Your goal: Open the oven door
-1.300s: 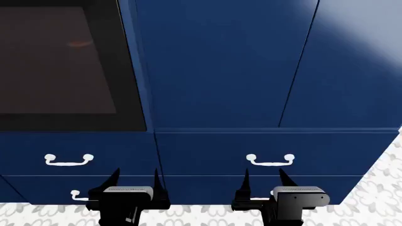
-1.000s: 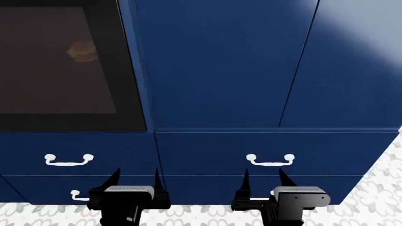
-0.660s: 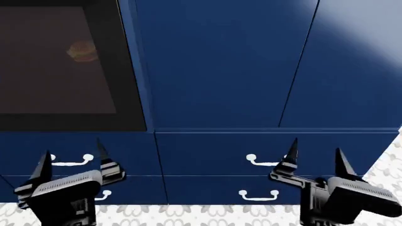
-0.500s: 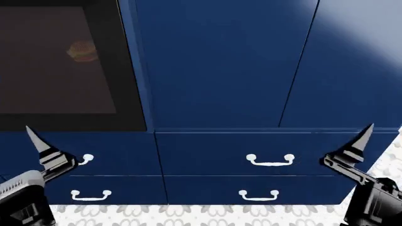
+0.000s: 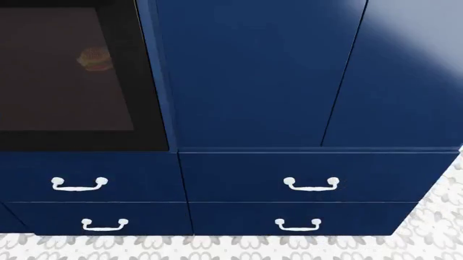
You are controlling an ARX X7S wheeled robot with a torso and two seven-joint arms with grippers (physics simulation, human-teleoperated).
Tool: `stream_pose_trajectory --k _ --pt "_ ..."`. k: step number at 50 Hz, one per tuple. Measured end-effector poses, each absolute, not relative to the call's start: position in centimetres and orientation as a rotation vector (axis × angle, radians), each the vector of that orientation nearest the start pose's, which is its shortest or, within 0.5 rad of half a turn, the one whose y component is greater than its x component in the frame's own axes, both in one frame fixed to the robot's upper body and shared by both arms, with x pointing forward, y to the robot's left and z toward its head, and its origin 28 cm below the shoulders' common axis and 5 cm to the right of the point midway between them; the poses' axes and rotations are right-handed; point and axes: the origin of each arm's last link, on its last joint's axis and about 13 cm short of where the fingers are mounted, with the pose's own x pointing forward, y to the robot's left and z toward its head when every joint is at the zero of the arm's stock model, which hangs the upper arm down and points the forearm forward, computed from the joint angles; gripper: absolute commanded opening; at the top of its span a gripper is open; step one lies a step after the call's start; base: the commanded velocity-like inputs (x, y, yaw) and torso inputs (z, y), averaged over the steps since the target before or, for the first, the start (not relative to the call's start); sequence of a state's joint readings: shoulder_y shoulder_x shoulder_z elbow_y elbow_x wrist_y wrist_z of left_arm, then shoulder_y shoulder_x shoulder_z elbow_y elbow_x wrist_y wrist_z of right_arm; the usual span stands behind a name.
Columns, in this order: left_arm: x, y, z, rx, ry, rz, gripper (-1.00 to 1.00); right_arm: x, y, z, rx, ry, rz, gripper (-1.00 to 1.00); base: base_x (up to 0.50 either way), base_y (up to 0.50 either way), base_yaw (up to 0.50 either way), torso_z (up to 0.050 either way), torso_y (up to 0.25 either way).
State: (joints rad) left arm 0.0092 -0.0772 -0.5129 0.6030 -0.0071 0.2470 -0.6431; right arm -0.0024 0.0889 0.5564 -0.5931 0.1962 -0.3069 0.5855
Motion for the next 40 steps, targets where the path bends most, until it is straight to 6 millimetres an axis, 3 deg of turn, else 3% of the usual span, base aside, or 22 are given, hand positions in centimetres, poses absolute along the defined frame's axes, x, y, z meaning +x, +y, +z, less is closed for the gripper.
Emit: stream_pose_trajectory --k 16,40 --pt "14.8 31.3 16.8 -0.017 -1.025 1.187 1.00 13.8 -20.8 17.9 0.123 -1.156 -1.092 1.00 0.00 0.00 0.00 0.000 0.000" --pt "14.4 31.5 16.9 -0.021 -1.051 1.228 1.00 13.6 -20.9 18.1 0.121 -1.179 -1.129 1.00 0.00 0.00 0.00 0.000 0.000"
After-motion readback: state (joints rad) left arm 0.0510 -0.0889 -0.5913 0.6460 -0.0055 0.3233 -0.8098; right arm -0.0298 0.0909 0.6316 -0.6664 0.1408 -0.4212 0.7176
